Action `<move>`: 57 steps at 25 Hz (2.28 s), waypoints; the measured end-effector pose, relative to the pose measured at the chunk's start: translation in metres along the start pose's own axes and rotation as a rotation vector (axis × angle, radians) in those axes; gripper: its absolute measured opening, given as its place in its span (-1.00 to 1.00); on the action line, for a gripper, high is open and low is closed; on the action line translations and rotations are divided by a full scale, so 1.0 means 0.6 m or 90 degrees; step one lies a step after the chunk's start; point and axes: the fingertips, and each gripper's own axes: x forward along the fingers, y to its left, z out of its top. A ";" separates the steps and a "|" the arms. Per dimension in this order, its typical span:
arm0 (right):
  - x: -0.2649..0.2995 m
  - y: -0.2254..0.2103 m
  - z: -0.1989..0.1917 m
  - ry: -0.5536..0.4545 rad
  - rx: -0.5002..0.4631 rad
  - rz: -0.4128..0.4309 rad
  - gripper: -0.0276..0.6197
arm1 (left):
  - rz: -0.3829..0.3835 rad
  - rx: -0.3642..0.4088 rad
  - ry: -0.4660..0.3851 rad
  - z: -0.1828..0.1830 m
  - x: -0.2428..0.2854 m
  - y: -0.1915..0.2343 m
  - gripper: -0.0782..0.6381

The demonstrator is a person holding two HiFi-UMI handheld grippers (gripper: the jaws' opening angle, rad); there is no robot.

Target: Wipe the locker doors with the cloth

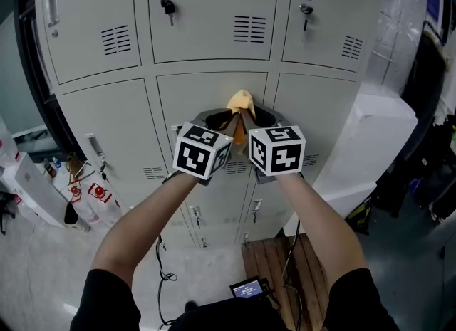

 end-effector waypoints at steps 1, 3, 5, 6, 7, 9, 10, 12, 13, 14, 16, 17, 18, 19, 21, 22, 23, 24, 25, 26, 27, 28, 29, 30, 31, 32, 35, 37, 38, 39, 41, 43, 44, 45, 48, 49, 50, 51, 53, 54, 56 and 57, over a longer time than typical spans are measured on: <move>0.005 0.014 0.001 -0.001 0.003 0.006 -0.70 | 0.006 0.000 0.002 -0.003 -0.011 0.009 -0.67; 0.017 0.043 0.000 0.000 0.008 0.020 -0.70 | 0.019 0.001 0.008 -0.010 -0.033 0.030 -0.67; 0.030 0.074 -0.002 0.003 0.010 0.033 -0.70 | 0.033 0.000 0.014 -0.020 -0.056 0.051 -0.67; 0.036 0.089 -0.004 0.004 0.010 0.040 -0.70 | 0.041 -0.002 0.016 -0.025 -0.068 0.062 -0.67; 0.042 0.104 -0.006 0.005 0.010 0.047 -0.70 | 0.048 -0.003 0.019 -0.031 -0.079 0.072 -0.67; 0.054 0.133 -0.011 0.010 0.009 0.060 -0.70 | 0.061 -0.007 0.024 -0.044 -0.101 0.092 -0.67; 0.060 0.147 -0.015 0.012 0.008 0.066 -0.70 | 0.067 -0.010 0.027 -0.051 -0.111 0.100 -0.67; 0.071 0.173 -0.024 0.018 0.007 0.077 -0.70 | 0.077 -0.016 0.033 -0.066 -0.130 0.117 -0.67; 0.076 0.185 -0.028 0.021 0.007 0.081 -0.70 | 0.082 -0.019 0.036 -0.073 -0.138 0.124 -0.67; 0.080 0.196 -0.033 0.023 0.007 0.086 -0.70 | 0.086 -0.021 0.040 -0.081 -0.146 0.131 -0.67; 0.088 0.216 -0.042 0.028 0.008 0.093 -0.70 | 0.093 -0.022 0.046 -0.094 -0.160 0.143 -0.67; 0.092 0.225 -0.046 0.030 0.009 0.096 -0.70 | 0.096 -0.022 0.049 -0.101 -0.166 0.149 -0.67; 0.096 0.232 -0.050 0.032 0.010 0.098 -0.70 | 0.098 -0.023 0.052 -0.107 -0.171 0.154 -0.67; 0.100 0.239 -0.054 0.034 0.010 0.100 -0.70 | 0.100 -0.023 0.055 -0.112 -0.176 0.159 -0.67; 0.107 0.251 -0.061 0.036 0.010 0.102 -0.70 | 0.103 -0.024 0.060 -0.122 -0.182 0.168 -0.67; 0.110 0.255 -0.065 0.037 0.010 0.102 -0.70 | 0.104 -0.024 0.062 -0.127 -0.185 0.172 -0.67; 0.113 0.259 -0.068 0.037 0.010 0.102 -0.70 | 0.105 -0.024 0.063 -0.131 -0.187 0.175 -0.67; 0.115 0.263 -0.070 0.036 0.011 0.102 -0.70 | 0.105 -0.024 0.065 -0.135 -0.189 0.178 -0.67; 0.118 0.266 -0.072 0.036 0.011 0.102 -0.70 | 0.106 -0.023 0.067 -0.138 -0.191 0.181 -0.67; 0.121 0.268 -0.075 0.035 0.009 0.102 -0.70 | 0.105 -0.024 0.068 -0.141 -0.191 0.184 -0.67; 0.123 0.269 -0.076 0.034 0.008 0.101 -0.70 | 0.104 -0.026 0.068 -0.143 -0.191 0.187 -0.67; 0.125 0.270 -0.077 0.033 0.005 0.099 -0.70 | 0.102 -0.029 0.068 -0.145 -0.190 0.189 -0.67; 0.127 0.270 -0.078 0.031 0.002 0.097 -0.70 | 0.101 -0.031 0.068 -0.146 -0.190 0.191 -0.67; 0.129 0.271 -0.078 0.029 -0.001 0.096 -0.70 | 0.100 -0.031 0.068 -0.147 -0.189 0.193 -0.67; 0.129 0.271 -0.078 0.027 -0.005 0.095 -0.70 | 0.099 -0.030 0.068 -0.148 -0.188 0.195 -0.67; 0.130 0.271 -0.079 0.025 -0.007 0.095 -0.70 | 0.099 -0.029 0.067 -0.149 -0.186 0.197 -0.67; 0.131 0.271 -0.079 0.020 -0.015 0.098 -0.70 | 0.097 -0.028 0.062 -0.151 -0.182 0.201 -0.67; 0.132 0.270 -0.079 0.016 -0.022 0.098 -0.70 | 0.095 -0.026 0.058 -0.151 -0.180 0.201 -0.67; 0.131 0.269 -0.079 0.015 -0.026 0.097 -0.70 | 0.094 -0.025 0.057 -0.151 -0.180 0.201 -0.67; 0.131 0.269 -0.079 0.013 -0.029 0.097 -0.70 | 0.094 -0.024 0.056 -0.151 -0.179 0.201 -0.67; 0.131 0.268 -0.079 0.013 -0.033 0.099 -0.70 | 0.094 -0.023 0.056 -0.151 -0.178 0.199 -0.67; 0.129 0.267 -0.080 0.012 -0.036 0.101 -0.70 | 0.095 -0.028 0.055 -0.152 -0.177 0.198 -0.67; 0.129 0.266 -0.080 0.012 -0.038 0.101 -0.70 | 0.096 -0.030 0.055 -0.152 -0.176 0.197 -0.67; 0.128 0.264 -0.080 0.011 -0.040 0.102 -0.70 | 0.097 -0.030 0.055 -0.152 -0.175 0.195 -0.67; 0.126 0.260 -0.081 0.010 -0.042 0.105 -0.70 | 0.101 -0.032 0.057 -0.151 -0.172 0.191 -0.67; 0.124 0.257 -0.081 0.010 -0.042 0.106 -0.70 | 0.102 -0.035 0.057 -0.150 -0.170 0.189 -0.67; 0.123 0.254 -0.082 0.010 -0.042 0.105 -0.70 | 0.102 -0.036 0.057 -0.149 -0.168 0.187 -0.67; 0.122 0.251 -0.082 0.009 -0.043 0.104 -0.70 | 0.102 -0.035 0.057 -0.149 -0.166 0.184 -0.67; 0.119 0.245 -0.084 0.009 -0.043 0.102 -0.70 | 0.101 -0.031 0.059 -0.149 -0.162 0.178 -0.67; 0.118 0.241 -0.085 0.009 -0.042 0.101 -0.70 | 0.101 -0.029 0.060 -0.149 -0.159 0.175 -0.67; 0.115 0.231 -0.086 0.010 -0.041 0.097 -0.70 | 0.098 -0.024 0.063 -0.149 -0.152 0.167 -0.67; 0.113 0.226 -0.087 0.011 -0.041 0.095 -0.70 | 0.097 -0.024 0.064 -0.149 -0.148 0.163 -0.67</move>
